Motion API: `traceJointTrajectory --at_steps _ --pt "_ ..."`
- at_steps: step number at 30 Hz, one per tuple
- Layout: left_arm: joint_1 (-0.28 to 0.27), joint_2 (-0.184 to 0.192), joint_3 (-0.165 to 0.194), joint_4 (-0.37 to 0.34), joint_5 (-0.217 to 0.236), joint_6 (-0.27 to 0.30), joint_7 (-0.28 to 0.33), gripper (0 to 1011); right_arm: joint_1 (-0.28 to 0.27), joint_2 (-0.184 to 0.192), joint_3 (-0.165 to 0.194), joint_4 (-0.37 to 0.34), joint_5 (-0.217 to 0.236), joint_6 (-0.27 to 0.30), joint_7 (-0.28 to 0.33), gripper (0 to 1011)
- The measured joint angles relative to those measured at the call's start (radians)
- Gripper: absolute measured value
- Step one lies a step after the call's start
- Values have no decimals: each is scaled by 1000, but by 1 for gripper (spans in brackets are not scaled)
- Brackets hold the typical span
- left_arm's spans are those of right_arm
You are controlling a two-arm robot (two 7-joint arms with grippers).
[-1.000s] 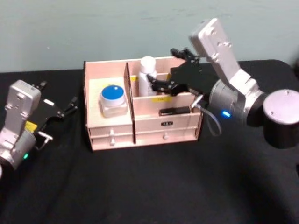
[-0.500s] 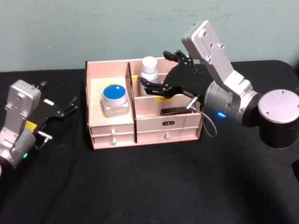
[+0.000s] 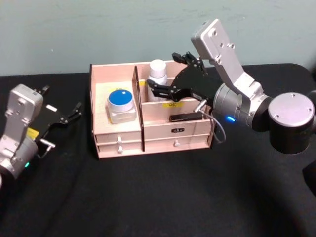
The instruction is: Pick up the facial cleanser and watermelon frost from the table and place them into the tiered storage box.
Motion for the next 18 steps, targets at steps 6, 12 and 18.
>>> traceJointTrajectory --at_steps 6,12,18 --pt "0 0 0 0 0 0 0 1010 -3 -15 26 8 -19 4 -22 1002" --pt "0 0 0 0 0 0 0 1010 -7 -27 50 15 -38 12 -40 1002" --pt "0 0 0 0 0 0 0 1010 -11 -41 72 24 -66 23 -70 1003"
